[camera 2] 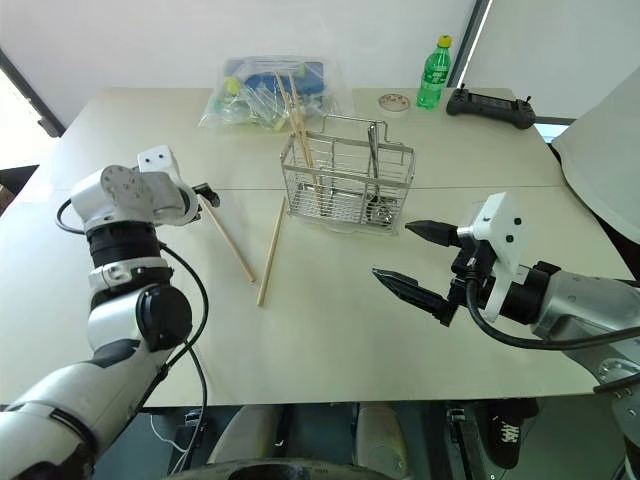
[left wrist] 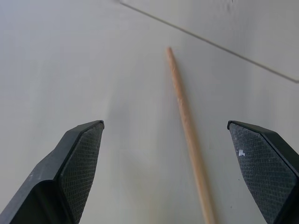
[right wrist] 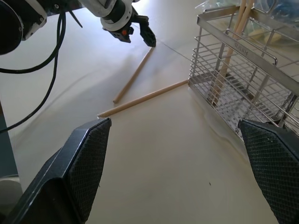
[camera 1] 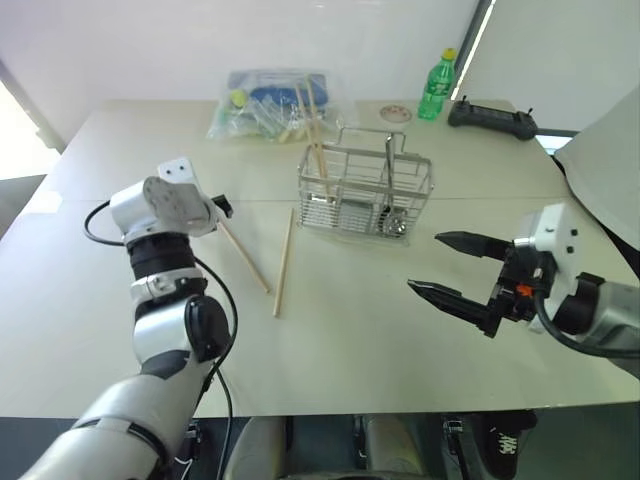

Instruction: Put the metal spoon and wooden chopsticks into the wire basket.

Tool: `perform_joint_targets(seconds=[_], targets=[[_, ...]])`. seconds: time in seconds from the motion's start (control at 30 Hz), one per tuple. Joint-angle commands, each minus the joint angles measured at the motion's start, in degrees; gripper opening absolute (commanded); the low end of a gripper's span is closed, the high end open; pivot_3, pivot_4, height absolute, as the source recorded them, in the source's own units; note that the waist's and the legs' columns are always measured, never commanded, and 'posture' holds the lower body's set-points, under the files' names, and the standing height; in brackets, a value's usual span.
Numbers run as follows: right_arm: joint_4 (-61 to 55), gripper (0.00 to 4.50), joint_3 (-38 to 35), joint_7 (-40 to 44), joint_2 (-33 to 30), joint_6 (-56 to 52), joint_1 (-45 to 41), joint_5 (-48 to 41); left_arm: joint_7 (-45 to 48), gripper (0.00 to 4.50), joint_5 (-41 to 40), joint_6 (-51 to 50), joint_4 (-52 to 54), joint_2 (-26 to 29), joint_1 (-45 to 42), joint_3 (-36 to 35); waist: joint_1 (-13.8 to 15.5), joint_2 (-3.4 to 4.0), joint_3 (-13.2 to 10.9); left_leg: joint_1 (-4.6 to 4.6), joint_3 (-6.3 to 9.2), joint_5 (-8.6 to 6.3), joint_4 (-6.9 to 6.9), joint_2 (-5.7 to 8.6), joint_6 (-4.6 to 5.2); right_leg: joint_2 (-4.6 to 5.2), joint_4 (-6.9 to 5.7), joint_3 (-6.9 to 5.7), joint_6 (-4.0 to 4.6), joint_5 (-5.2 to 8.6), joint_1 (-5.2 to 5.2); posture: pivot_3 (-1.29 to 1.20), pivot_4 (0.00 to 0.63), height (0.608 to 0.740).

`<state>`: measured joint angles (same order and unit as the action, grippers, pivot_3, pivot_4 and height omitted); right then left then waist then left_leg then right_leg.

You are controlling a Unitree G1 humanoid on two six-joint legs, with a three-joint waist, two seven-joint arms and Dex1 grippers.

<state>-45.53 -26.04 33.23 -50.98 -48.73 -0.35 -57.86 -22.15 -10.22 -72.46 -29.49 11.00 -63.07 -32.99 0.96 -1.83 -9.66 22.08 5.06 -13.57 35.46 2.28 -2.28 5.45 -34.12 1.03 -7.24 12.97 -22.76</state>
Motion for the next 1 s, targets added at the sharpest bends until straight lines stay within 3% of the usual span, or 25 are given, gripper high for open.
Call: perform_joint_targets(seconds=[0.03, 0.37, 0.63, 0.77, 0.97, 1.0], targets=[[-2.68, 4.46, -0.80, -1.64, 0.91, 1.64, 0.63, -1.59, -0.96, 4.50, 0.01, 6.36, -7.21, 0.66, -4.13, -0.22, -0.11, 0.00, 0.00, 0.02, -0.01, 0.00, 0.00, 0.01, 0.00, 0.02, 0.00, 0.00, 0.00, 0.00, -0.01, 0.00, 0.150, 0.726], [-3.95, 4.46, -1.54, -4.57, 1.18, 3.10, 3.82, -2.17, -6.18, 4.50, -1.20, 17.22, -24.20, 2.12, -9.37, -0.59, -0.19, -0.01, 0.00, 0.09, -0.03, -0.01, -0.02, 0.01, 0.00, 0.03, -0.02, -0.01, -0.02, -0.02, -0.11, 0.00, 0.150, 0.726], [-4.64, 4.46, -1.60, -6.75, 1.31, 4.22, 5.62, -2.20, -8.42, 4.50, -1.62, 20.11, -28.50, 3.43, -10.88, 0.20, -0.18, -0.01, 0.00, 0.06, -0.05, 0.00, -0.01, 0.01, 0.00, 0.03, -0.01, 0.00, -0.06, -0.03, -0.09, 0.00, 0.150, 0.726], [-4.55, 4.50, -1.80, -7.55, 1.03, 4.47, 5.91, -2.65, -9.76, 3.23, -3.42, 21.67, -29.61, 3.56, -10.62, -1.23, -0.18, -0.01, 0.00, 0.07, -0.05, 0.00, -0.01, 0.01, 0.00, 0.03, -0.02, 0.00, -0.06, -0.03, -0.09, 0.00, 0.150, 0.726], [-4.67, 4.50, -2.60, -7.09, 0.28, 4.47, 7.08, -3.35, -11.73, 0.05, -5.30, 23.48, -31.70, 3.97, -10.47, -2.40, -0.08, -0.01, 0.01, 0.02, -0.05, 0.00, -0.01, 0.01, 0.00, 0.03, -0.04, 0.00, -0.06, -0.04, -0.04, 0.00, 0.150, 0.726], [-4.64, 4.50, -2.77, -7.07, 0.19, 4.46, 7.14, -3.53, -12.03, 0.05, -5.65, 23.68, -31.93, 4.11, -10.49, -2.54, -0.06, -0.01, 0.01, 0.01, -0.05, 0.00, 0.01, 0.01, 0.00, 0.03, -0.04, -0.01, -0.06, -0.04, -0.02, 0.00, 0.150, 0.726]])
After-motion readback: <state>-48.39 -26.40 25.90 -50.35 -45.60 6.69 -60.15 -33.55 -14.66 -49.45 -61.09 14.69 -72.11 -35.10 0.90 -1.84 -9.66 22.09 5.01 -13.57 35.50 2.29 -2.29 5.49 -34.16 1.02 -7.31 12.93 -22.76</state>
